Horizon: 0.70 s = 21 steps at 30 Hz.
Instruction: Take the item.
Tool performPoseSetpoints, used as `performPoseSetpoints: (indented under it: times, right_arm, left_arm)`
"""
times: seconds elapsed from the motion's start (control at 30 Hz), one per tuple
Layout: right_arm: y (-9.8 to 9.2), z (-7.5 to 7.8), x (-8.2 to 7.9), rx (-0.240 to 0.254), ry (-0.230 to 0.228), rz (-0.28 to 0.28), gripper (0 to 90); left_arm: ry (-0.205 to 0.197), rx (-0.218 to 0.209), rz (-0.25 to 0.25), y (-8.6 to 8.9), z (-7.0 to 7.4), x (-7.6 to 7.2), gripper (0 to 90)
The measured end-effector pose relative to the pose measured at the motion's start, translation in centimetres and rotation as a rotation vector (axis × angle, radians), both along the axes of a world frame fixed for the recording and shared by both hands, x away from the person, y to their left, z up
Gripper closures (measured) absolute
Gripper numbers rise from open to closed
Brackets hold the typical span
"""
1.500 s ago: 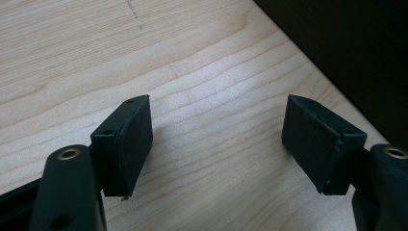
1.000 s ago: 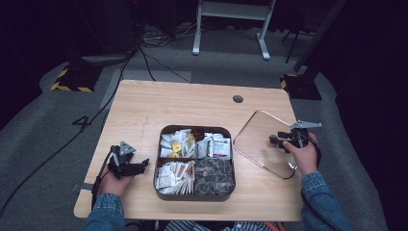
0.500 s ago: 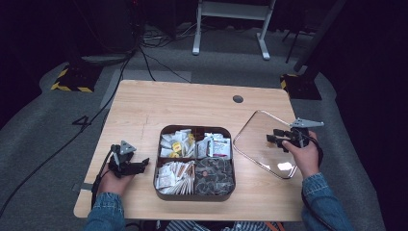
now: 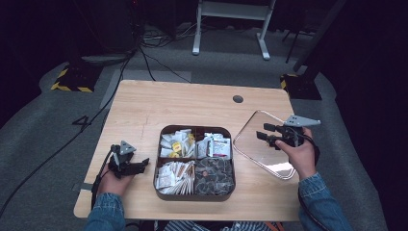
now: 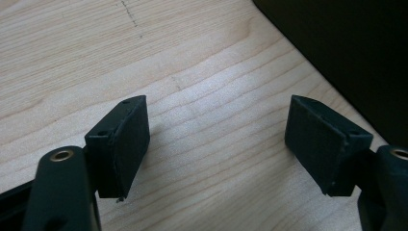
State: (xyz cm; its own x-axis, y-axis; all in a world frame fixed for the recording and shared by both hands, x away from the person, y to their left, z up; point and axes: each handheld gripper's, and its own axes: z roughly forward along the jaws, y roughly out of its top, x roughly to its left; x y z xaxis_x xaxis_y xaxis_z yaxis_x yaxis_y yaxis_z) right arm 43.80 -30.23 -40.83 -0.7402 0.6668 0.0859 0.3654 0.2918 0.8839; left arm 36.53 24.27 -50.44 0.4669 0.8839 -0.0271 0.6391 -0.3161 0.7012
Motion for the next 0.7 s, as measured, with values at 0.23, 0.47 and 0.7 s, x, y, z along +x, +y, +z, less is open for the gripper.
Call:
performPoseSetpoints:
  times: [0.23, 0.47, 0.7]
  right_arm:
    - [2.6, 0.7, -0.7, -0.007, 0.126, 0.056, 49.2]
    - [5.6, 1.0, -1.0, 0.01, 0.173, 0.132, 50.2]
    - [9.9, 0.0, -0.5, -0.044, 0.294, 0.241, 49.7]
  left_arm:
    - [-0.002, 0.002, 0.007, -0.1, 0.0, -0.1, 24.4]
    - [-0.001, 0.002, 0.024, -0.2, 0.0, -0.3, 24.4]
    - [-0.001, 0.003, 0.036, -0.1, 0.0, -0.6, 24.6]
